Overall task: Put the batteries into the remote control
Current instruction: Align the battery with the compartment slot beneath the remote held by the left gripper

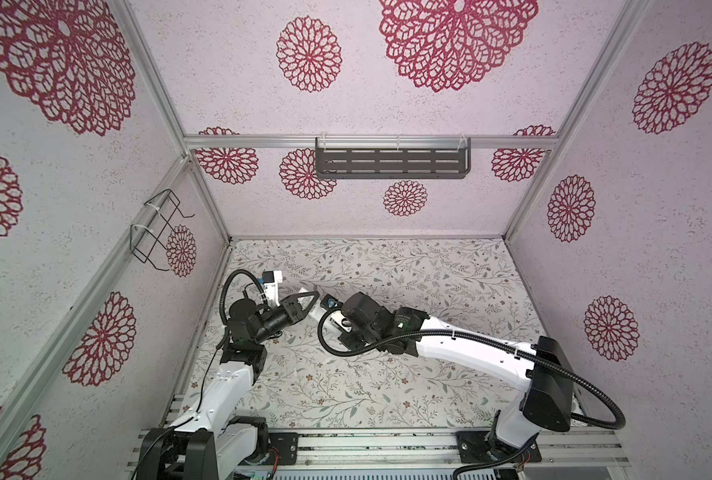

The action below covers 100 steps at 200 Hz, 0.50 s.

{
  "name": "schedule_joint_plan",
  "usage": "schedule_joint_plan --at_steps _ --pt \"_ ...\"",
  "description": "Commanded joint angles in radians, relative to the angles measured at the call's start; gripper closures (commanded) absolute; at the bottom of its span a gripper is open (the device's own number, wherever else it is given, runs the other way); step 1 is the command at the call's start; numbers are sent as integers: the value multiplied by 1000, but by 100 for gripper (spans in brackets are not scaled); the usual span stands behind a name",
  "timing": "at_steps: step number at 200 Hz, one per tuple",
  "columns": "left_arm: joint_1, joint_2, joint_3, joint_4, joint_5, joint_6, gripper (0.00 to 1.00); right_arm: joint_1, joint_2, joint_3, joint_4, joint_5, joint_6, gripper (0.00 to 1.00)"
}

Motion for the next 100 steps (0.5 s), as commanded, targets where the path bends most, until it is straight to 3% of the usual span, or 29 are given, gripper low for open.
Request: schedule_joint_plan --at_steps 1,68,100 --pt "-22 -14 4 157 197 -160 100 -21 53 -16 81 76 -44 96" --pt "-5 -19 -1 154 198 -170 100 -30 94 8 55 97 -33 96" --pt "3 -48 13 42 174 -97 100 -33 85 5 26 107 -14 93"
